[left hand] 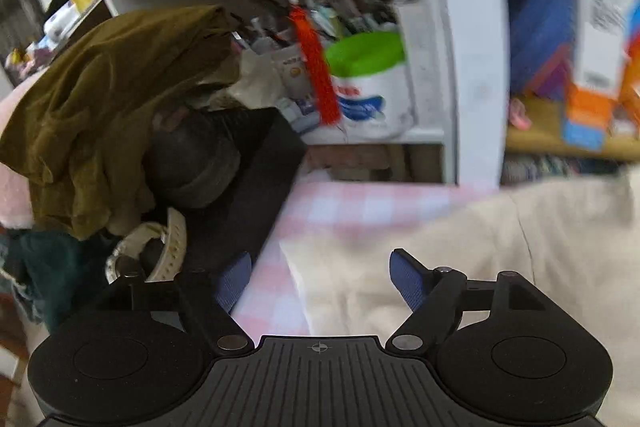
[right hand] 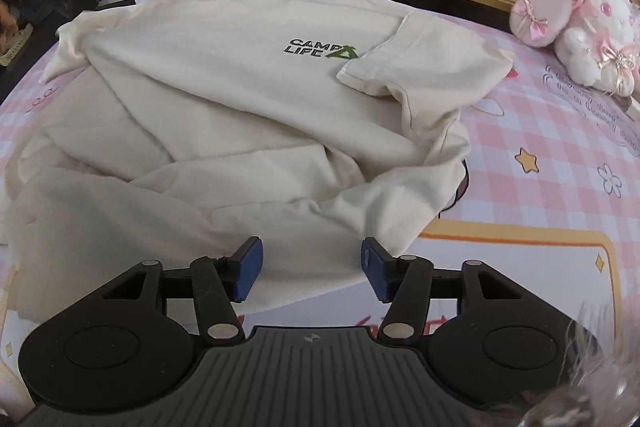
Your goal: Fold clothes
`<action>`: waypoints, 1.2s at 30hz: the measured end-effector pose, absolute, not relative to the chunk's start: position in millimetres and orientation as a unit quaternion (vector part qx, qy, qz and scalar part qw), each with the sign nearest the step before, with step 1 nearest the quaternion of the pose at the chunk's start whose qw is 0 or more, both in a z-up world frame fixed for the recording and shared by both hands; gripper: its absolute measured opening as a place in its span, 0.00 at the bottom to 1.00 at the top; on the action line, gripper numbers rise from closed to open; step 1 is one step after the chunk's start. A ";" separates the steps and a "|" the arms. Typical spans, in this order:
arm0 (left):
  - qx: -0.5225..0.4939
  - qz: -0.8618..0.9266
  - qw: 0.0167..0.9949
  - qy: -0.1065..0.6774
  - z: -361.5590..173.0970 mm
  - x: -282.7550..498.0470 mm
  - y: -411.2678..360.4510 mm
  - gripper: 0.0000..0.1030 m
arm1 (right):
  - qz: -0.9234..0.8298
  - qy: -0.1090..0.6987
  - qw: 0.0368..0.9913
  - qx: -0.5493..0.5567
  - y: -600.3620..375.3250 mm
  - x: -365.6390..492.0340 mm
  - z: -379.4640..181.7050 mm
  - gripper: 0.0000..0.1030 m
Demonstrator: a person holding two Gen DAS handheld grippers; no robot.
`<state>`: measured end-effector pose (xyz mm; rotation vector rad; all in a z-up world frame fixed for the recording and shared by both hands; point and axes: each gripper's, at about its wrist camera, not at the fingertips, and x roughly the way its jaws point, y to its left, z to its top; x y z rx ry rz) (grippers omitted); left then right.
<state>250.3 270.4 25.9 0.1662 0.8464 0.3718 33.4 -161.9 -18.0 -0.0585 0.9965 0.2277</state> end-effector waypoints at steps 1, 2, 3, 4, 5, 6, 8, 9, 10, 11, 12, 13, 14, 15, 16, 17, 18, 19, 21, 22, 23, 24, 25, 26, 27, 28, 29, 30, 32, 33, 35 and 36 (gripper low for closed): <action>0.080 0.165 0.894 0.409 22.9 238.3 266.1 0.76 | 0.110 0.476 0.872 -0.028 -162.8 31.5 -18.0 0.53; 0.079 0.151 0.896 0.409 19.9 226.3 261.8 0.76 | 0.112 0.474 0.873 -0.031 -162.6 30.4 -18.1 0.53; 0.080 0.140 0.899 0.407 18.2 211.1 256.2 0.77 | 0.115 0.473 0.873 -0.034 -162.4 29.4 -18.2 0.53; 0.080 0.130 0.902 0.404 17.1 194.7 250.0 0.77 | 0.116 0.473 0.873 -0.036 -161.5 29.5 -18.0 0.53; 0.080 0.120 0.905 0.401 16.0 178.3 243.9 0.78 | 0.116 0.473 0.873 -0.035 -161.9 30.3 -17.8 0.53; 0.081 0.110 0.907 0.398 14.9 161.9 237.7 0.78 | 0.116 0.473 0.873 -0.034 -162.4 31.1 -17.4 0.53; 0.074 0.097 0.912 0.393 13.2 129.2 226.3 0.80 | 0.116 0.473 0.873 -0.028 -163.5 31.2 -16.1 0.53; 0.069 0.091 0.914 0.390 12.5 112.8 220.6 0.80 | 0.120 0.472 0.873 -0.028 -163.1 30.0 -14.7 0.53; 0.064 0.084 0.915 0.390 12.0 96.5 215.9 0.80 | 0.124 0.470 0.873 -0.028 -162.7 28.8 -13.3 0.53; 0.056 0.080 0.916 0.389 11.5 81.8 211.6 0.80 | 0.128 0.469 0.874 -0.028 -162.3 27.6 -11.9 0.53; 0.047 0.078 0.917 0.388 11.1 67.6 207.4 0.80 | 0.135 0.465 0.874 -0.032 -160.7 25.4 -9.5 0.53; 0.037 0.076 0.917 0.389 10.3 55.3 203.0 0.80 | 0.146 0.461 0.874 -0.038 -157.3 23.0 -7.3 0.53; 0.026 0.074 0.918 0.390 9.2 43.7 198.9 0.80 | 0.158 0.457 0.874 -0.044 -153.7 20.7 -5.2 0.53; 0.017 0.072 0.917 0.391 7.8 34.7 194.7 0.80 | 0.169 0.453 0.874 -0.050 -150.2 18.4 -3.0 0.53; 0.008 0.071 0.917 0.392 6.3 26.6 190.5 0.80 | 0.180 0.449 0.873 -0.056 -146.7 16.1 -0.8 0.53; 0.000 0.070 0.916 0.394 4.8 18.6 185.5 0.80 | 0.191 0.444 0.873 -0.061 -142.6 14.0 1.4 0.53; -0.008 0.070 0.915 0.396 3.4 10.5 180.5 0.80 | 0.202 0.439 0.873 -0.065 -138.5 11.9 3.6 0.53; -0.019 0.069 0.914 0.398 2.2 3.4 175.4 0.80 | 0.212 0.434 0.873 -0.070 -134.4 9.8 5.8 0.53; -0.043 0.064 0.913 0.401 0.0 -8.4 168.1 0.80 | 0.230 0.431 0.869 -0.075 -128.2 4.9 6.9 0.53; -0.057 0.059 0.912 0.403 -1.0 -12.5 165.2 0.80 | 0.239 0.430 0.867 -0.078 -125.2 2.5 7.3 0.53; -0.072 0.055 0.910 0.404 -1.9 -16.1 162.6 0.80 | 0.248 0.428 0.865 -0.080 -122.2 0.0 7.8 0.53; -0.086 0.049 0.908 0.406 -2.7 -19.1 160.0 0.80 | 0.257 0.426 0.863 -0.083 -119.2 -2.4 8.2 0.53; -0.096 0.044 0.907 0.407 -3.8 -20.6 157.8 0.80 | 0.266 0.425 0.861 -0.085 -116.2 -4.9 8.7 0.53; -0.105 0.039 0.906 0.409 -5.0 -21.7 155.7 0.80 | 0.274 0.423 0.859 -0.088 -113.2 -7.3 9.1 0.53; -0.108 0.036 0.904 0.412 -6.3 -22.1 153.4 0.80 | 0.283 0.421 0.857 -0.090 -110.1 -9.8 9.6 0.53; -0.107 0.036 0.903 0.414 -7.4 -22.0 151.2 0.80 | 0.292 0.419 0.855 -0.095 -106.6 -11.6 9.1 0.53; -0.107 0.038 0.902 0.416 -7.9 -22.5 150.0 0.80 | 0.300 0.415 0.853 -0.100 -102.6 -13.7 9.5 0.53; -0.107 0.040 0.902 0.417 -8.4 -23.2 149.2 0.80 | 0.308 0.411 0.851 -0.106 -98.6 -16.0 10.0 0.53; -0.110 0.044 0.900 0.419 -8.7 -24.8 148.8 0.79 | 0.326 0.402 0.848 -0.114 -91.7 -20.9 11.9 0.53; -0.113 0.046 0.899 0.420 -8.3 -25.9 149.6 0.78 | 0.333 0.399 0.846 -0.117 -88.2 -23.4 13.0 0.53; -0.116 0.051 0.897 0.423 -8.1 -27.9 150.9 0.78 | 0.346 0.396 0.842 -0.119 -83.1 -26.2 14.0 0.53; -0.115 0.055 0.897 0.424 -8.0 -29.3 151.9 0.77 | 0.352 0.397 0.839 -0.121 -81.1 -27.6 14.3 0.53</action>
